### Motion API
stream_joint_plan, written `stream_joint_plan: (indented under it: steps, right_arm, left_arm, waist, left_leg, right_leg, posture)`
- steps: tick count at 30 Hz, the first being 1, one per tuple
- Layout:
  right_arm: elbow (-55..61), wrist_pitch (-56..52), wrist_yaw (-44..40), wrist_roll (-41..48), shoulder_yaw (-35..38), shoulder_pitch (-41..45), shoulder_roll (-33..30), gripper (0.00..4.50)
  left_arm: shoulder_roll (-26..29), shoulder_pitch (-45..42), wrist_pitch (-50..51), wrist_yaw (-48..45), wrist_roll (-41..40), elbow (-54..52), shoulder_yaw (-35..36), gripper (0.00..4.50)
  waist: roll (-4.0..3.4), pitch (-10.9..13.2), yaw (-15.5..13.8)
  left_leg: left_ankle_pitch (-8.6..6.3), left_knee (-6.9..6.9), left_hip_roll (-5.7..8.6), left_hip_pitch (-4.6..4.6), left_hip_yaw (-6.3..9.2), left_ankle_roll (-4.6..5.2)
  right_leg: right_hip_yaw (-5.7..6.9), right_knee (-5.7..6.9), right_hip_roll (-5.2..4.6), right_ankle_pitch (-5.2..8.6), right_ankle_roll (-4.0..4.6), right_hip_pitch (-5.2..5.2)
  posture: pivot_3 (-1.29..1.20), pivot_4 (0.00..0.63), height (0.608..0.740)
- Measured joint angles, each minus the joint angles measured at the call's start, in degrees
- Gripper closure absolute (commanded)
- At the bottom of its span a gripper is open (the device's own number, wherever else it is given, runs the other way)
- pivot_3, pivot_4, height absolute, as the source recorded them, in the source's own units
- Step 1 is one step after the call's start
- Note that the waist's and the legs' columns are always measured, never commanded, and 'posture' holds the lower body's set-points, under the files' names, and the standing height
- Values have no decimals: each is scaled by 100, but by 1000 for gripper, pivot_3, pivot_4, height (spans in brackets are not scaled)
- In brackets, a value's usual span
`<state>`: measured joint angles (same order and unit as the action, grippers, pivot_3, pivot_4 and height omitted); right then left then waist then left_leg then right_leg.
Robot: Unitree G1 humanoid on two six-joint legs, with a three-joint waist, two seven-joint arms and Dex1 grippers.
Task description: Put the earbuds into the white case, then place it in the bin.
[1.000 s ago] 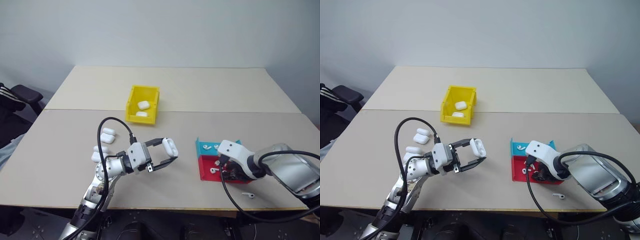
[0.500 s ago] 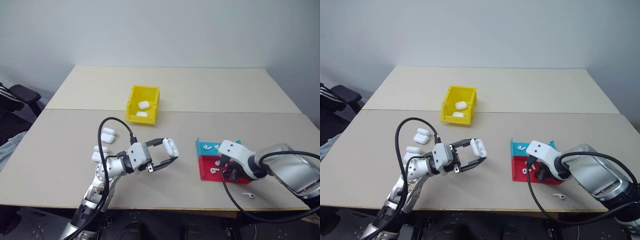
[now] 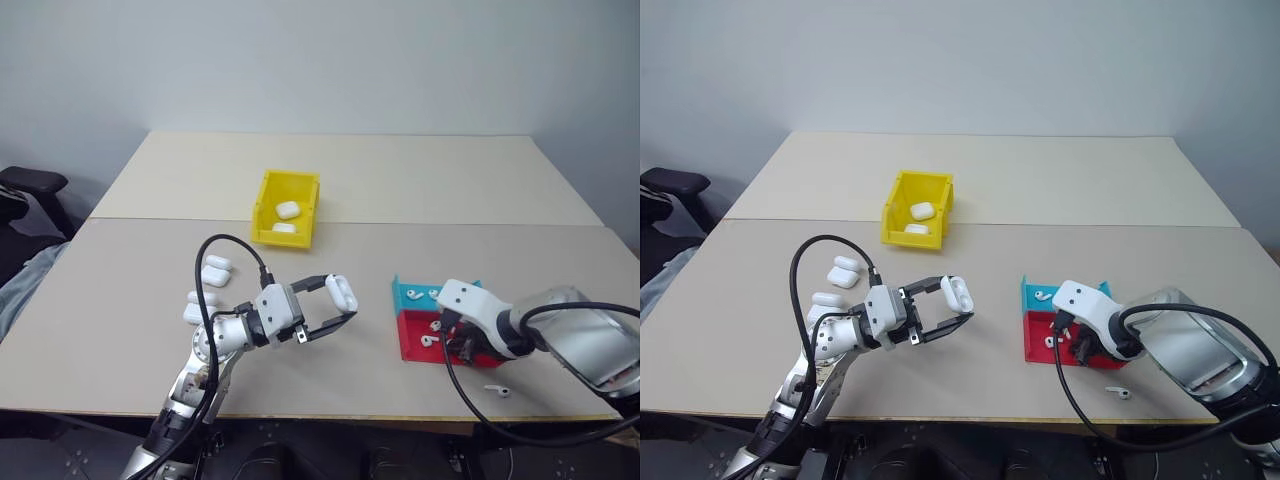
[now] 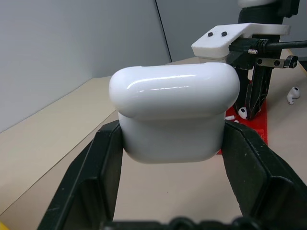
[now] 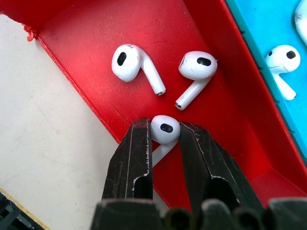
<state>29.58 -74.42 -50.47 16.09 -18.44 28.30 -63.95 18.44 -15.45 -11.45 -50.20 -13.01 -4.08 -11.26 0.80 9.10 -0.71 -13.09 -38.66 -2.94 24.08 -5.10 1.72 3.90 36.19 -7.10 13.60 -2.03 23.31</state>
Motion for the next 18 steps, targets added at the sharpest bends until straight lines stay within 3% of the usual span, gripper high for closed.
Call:
stream_joint_plan:
  steps: [5,10,18]
  right_arm:
    - [356,125,-379,662,1808,576,-137,3634]
    - [427,1363,-514,1738,3934,926,1401,3634]
    - [456,3786,-230,2350,4280,426,3496,3634]
  left_arm:
    - [-75,-90,648,-82,-927,-565,131,1723]
    - [-105,-610,1722,-347,-2388,-1070,358,1723]
    - [-262,-1194,2358,-814,-3154,-1035,484,1723]
  waist:
    - [-5,-1,1]
    - [3,-3,1]
    - [1,-3,3]
  left_leg:
    - [0,-1,-1,12,7,1]
    - [-1,-3,-1,-1,14,1]
    - [1,-4,6,1,5,-2]
  right_leg:
    - [4,-4,2,-3,-3,7]
    - [15,-10,6,-4,-5,-19]
    - [9,-6,5,-7,-10,-15]
  posture:
    - [0,150,740]
    - [0,150,740]
    - [0,150,740]
